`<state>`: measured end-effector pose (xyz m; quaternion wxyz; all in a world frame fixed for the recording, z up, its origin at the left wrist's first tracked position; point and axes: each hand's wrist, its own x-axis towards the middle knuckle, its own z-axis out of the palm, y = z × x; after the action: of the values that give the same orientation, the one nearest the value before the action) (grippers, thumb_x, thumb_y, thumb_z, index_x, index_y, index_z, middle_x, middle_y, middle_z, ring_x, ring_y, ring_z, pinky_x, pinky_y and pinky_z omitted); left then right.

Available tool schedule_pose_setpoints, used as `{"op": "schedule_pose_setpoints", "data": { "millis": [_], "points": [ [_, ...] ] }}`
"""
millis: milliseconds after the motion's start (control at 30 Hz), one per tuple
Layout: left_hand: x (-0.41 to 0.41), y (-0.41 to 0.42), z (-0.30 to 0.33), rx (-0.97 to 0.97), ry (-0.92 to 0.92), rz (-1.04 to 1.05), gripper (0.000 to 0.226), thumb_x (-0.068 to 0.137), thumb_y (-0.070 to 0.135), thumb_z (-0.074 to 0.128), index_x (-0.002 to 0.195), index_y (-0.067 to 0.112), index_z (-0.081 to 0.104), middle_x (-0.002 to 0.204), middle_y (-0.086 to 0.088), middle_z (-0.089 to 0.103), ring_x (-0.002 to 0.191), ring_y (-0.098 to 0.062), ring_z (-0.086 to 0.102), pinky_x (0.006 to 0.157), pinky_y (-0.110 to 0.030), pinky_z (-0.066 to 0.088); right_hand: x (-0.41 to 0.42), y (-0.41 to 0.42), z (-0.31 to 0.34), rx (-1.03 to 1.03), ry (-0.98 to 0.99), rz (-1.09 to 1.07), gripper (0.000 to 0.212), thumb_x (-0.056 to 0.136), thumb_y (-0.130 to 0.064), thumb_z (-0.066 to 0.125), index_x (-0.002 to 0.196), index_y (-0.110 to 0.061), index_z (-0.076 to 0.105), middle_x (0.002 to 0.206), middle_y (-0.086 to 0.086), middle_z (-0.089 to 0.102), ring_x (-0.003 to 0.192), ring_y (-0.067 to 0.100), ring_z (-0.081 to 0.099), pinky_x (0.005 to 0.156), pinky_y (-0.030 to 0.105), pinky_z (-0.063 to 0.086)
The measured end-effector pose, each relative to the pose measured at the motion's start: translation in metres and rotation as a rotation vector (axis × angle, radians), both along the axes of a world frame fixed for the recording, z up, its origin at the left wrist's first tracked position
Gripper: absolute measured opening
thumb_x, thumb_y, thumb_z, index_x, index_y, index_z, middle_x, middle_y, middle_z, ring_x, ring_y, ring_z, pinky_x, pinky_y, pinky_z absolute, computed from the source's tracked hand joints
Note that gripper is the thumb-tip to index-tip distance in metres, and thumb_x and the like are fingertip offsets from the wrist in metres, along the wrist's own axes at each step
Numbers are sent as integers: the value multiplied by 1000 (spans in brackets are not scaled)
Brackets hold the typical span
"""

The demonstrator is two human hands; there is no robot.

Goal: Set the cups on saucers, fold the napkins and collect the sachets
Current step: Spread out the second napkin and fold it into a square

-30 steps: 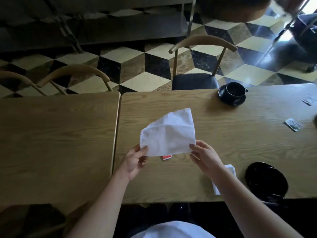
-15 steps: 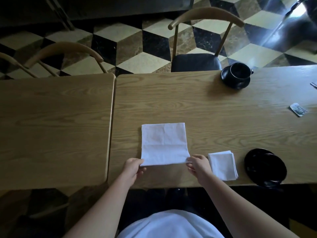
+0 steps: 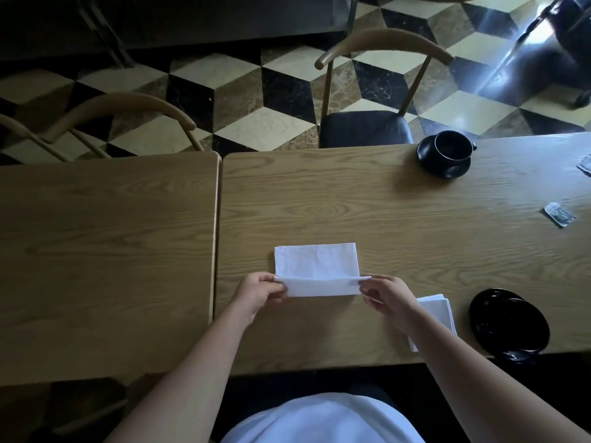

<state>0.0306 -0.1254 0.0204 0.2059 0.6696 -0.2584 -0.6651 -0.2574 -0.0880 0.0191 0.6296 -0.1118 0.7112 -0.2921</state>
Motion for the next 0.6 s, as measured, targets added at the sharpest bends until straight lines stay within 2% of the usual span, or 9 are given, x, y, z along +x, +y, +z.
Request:
{"op": "schedule_pose_setpoints", "data": {
  "millis": [67,100,167,233,333,433,500,567,600],
  "points": [
    [0,-9,-6,-66,-140,-63,8,86,4,69,94,8,70,74,-9,70,58,-14,60,50,-22,45,-2,-7,0,-26,90,99,8,79,-3,67,85,2,71,77,7,56,72,15,55,67,24,54],
    [0,-13,-10,-101,-186,-77,6,86,8,70,91,11,71,68,-2,67,55,-12,55,49,-22,41,-2,-10,1,-47,143,136,3,81,-4,69,78,-4,70,73,6,55,68,15,53,65,25,51],
    [0,-22,-18,-160,-230,-96,3,87,13,71,88,16,72,69,5,66,59,-9,55,55,-24,41,-4,-18,-3,-108,299,209,14,85,-13,72,71,-12,69,61,-5,55,57,11,48,55,24,42],
    [-1,-31,-24,-191,-239,-145,5,89,15,68,86,19,70,77,5,67,67,-8,57,63,-26,43,-5,-28,-8,-156,397,290,13,88,-19,70,78,-12,71,59,-8,53,55,11,45,55,26,36],
    [-5,-42,-32,-198,-238,-185,12,94,20,60,82,21,61,81,4,63,74,-12,55,70,-32,42,-2,-43,-15,-193,339,333,22,98,-22,59,86,-3,58,78,6,51,73,19,48,68,36,40],
    [-11,-49,-41,-220,-241,-163,16,98,20,52,82,21,54,83,1,57,78,-16,51,72,-35,39,6,-52,-22,-243,304,318,24,102,-25,52,87,-6,47,82,8,42,76,21,41,67,39,36],
    [-16,-50,-45,-225,-225,-140,17,100,19,49,83,19,51,83,-2,53,79,-16,47,73,-34,37,7,-53,-25,-241,239,300,29,100,-30,55,97,-2,51,86,8,54,78,23,52,71,42,43],
    [-19,-48,-49,-216,-238,-149,15,101,18,48,86,16,49,82,-3,47,77,-15,42,72,-33,33,4,-50,-27,-190,135,329,24,95,-29,66,108,-8,62,100,8,71,91,26,68,82,45,52],
    [-21,-48,-51,-215,-254,-150,15,101,18,48,86,15,49,80,-2,45,75,-15,40,69,-32,32,2,-49,-30,-164,124,374,22,92,-24,69,109,-11,66,103,9,74,94,26,70,85,45,53]
  ]
}}
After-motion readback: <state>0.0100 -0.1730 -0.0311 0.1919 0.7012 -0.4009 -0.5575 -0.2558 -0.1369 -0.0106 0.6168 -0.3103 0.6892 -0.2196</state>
